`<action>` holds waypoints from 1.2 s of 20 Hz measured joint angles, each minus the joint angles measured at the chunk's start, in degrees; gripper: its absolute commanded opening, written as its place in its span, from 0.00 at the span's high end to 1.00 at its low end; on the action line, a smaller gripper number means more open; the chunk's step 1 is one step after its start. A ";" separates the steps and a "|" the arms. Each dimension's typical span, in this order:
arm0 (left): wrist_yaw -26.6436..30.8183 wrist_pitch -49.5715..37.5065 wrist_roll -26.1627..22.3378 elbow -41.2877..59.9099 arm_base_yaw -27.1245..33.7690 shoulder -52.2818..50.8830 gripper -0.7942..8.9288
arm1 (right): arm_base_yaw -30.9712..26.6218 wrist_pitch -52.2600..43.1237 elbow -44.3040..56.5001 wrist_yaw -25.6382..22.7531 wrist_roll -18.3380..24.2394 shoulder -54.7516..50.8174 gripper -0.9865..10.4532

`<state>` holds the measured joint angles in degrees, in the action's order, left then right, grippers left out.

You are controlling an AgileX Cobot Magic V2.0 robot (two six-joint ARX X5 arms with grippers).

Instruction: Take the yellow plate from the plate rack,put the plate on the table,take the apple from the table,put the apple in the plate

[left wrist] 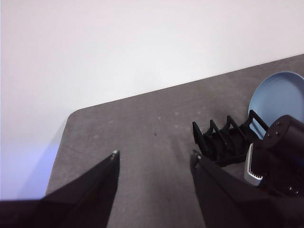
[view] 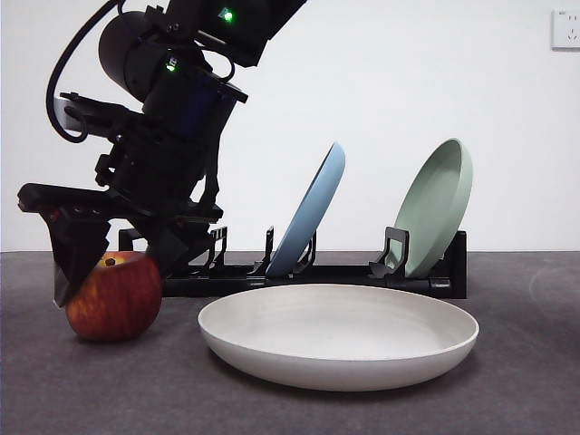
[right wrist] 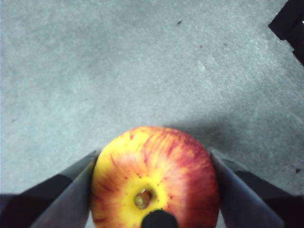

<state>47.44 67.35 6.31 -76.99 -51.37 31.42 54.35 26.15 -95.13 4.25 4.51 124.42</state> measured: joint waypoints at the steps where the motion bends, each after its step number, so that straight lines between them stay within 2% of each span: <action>1: 0.00 0.66 0.44 0.00 0.00 0.00 0.66 | 0.00 0.00 0.00 0.00 0.00 0.00 0.92; 6: 0.00 1.16 2.34 0.00 0.00 0.02 0.66 | -0.28 2.78 0.00 0.00 0.02 -2.56 0.92; 10: 0.00 0.28 2.38 -0.02 -0.02 1.05 0.66 | -1.64 7.15 -0.02 0.00 0.15 -14.19 0.92; 16: 0.00 -3.72 2.36 -0.07 -0.02 6.34 0.66 | -8.31 28.20 -0.33 0.00 0.70 -26.91 0.92; 21: 0.00 -5.16 1.64 -0.04 -0.02 12.24 0.66 | -15.47 46.51 -0.31 -0.17 -0.63 -31.39 0.92; 22: -0.02 -5.20 1.64 -0.07 -0.02 13.38 0.66 | -16.57 48.46 0.13 -0.17 -1.73 -31.26 0.92; 24: -0.02 -5.31 1.62 -0.04 -0.02 15.19 0.66 | -17.59 45.86 2.86 -0.28 -3.67 -31.26 0.92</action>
<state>47.42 62.04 7.92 -77.03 -51.40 46.61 36.75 72.01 -92.27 3.97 0.84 93.17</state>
